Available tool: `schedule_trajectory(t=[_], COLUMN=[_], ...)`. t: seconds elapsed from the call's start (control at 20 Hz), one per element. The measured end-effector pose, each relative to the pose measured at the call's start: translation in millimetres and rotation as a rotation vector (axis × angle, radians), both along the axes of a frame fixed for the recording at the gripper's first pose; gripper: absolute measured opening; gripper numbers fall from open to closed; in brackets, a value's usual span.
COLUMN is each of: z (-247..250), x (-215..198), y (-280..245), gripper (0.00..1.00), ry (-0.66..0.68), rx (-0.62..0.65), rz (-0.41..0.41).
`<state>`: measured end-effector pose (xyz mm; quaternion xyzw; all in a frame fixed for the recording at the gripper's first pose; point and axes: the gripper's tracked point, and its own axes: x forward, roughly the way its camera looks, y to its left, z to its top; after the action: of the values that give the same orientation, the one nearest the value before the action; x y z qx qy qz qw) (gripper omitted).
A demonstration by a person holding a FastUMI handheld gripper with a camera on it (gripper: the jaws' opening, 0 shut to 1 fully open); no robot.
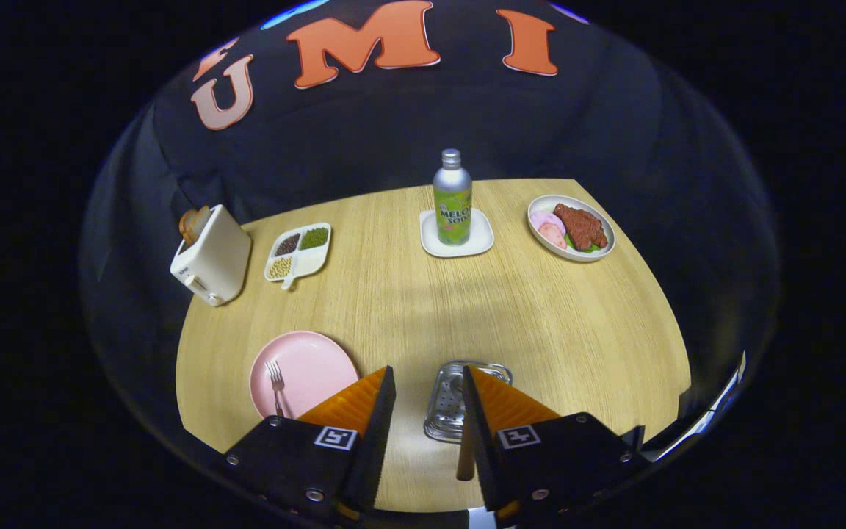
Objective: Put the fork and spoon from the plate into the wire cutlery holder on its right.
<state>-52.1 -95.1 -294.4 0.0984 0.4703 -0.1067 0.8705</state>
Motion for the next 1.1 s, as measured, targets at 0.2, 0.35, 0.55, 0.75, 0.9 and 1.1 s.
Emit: schedule_trajectory(t=[0.2,0.35,0.55,0.75,0.9,1.1], z=[10.0,18.0,21.7,20.5,14.8,-10.8], x=[14.1,24.6,28.6,32.3,32.5,24.9], y=[23.9,42.2,84.5,133.3,163.1,197.7], gripper=[0.77,0.87,0.88,0.88,0.88,0.88], ry=[-0.160,-0.270,-0.336,-0.363,-0.358,-0.279], rx=[-0.026,-0.078,-0.086,-0.063,-0.046,-0.014], rz=[0.026,0.067,0.153,0.263,0.328,0.419])
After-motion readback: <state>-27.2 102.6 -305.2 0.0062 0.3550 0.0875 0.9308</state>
